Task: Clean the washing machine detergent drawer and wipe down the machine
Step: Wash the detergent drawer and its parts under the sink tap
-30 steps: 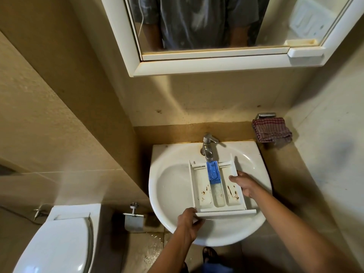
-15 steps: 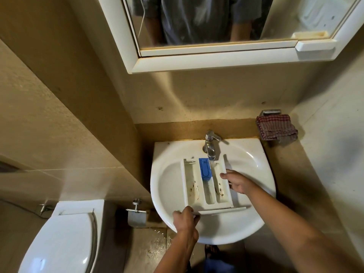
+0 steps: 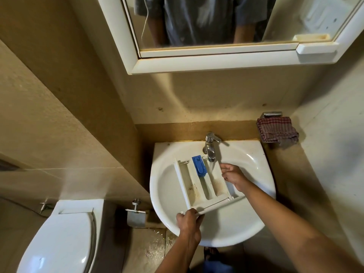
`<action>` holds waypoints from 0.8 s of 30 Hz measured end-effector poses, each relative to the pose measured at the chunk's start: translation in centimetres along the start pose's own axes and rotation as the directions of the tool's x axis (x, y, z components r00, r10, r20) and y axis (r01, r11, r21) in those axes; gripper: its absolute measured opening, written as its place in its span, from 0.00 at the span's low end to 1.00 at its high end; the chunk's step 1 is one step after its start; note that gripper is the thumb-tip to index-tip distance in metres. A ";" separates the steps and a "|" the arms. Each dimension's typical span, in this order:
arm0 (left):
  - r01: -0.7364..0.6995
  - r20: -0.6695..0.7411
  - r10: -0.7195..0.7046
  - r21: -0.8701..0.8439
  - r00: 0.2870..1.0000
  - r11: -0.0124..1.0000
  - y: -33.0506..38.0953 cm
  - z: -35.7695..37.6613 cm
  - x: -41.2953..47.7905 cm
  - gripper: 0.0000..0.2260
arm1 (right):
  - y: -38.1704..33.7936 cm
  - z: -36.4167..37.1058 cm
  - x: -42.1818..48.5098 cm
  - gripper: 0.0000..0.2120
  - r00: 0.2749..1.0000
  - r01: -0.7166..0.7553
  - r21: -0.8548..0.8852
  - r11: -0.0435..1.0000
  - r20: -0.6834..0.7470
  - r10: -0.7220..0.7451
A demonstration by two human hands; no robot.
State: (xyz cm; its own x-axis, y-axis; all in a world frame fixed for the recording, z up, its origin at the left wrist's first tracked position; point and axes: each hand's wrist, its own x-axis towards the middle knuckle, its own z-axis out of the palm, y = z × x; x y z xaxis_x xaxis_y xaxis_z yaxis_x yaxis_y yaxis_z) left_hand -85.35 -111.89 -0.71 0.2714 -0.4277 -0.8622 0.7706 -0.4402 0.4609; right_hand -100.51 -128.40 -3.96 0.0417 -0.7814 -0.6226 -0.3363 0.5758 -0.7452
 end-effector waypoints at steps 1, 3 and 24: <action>0.022 0.019 -0.022 -0.004 1.000 1.000 0.0 -0.1 0.0 0.18 | -0.1 -0.3 -0.2 0.24 1.000 0.012 -0.016 1.000 -0.024 -0.012; 0.060 0.039 -0.059 -0.021 0.997 0.998 0.1 -0.2 0.3 0.17 | -0.1 -0.9 -0.5 0.23 0.998 0.043 -0.045 0.998 -0.051 -0.046; 0.294 0.227 -0.271 -0.070 0.935 0.953 -0.3 0.6 2.4 0.11 | 3.2 -4.1 -3.8 0.13 0.985 -0.164 0.108 0.981 0.067 0.157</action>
State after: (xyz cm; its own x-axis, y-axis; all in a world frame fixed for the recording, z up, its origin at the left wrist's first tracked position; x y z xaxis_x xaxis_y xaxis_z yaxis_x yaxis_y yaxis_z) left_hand -85.28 -113.29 -2.78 -0.0864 -0.4600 -0.8837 0.8549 -0.4897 0.1713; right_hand -105.65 -124.54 -2.97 0.0510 -0.6636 -0.7464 -0.2351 0.7184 -0.6547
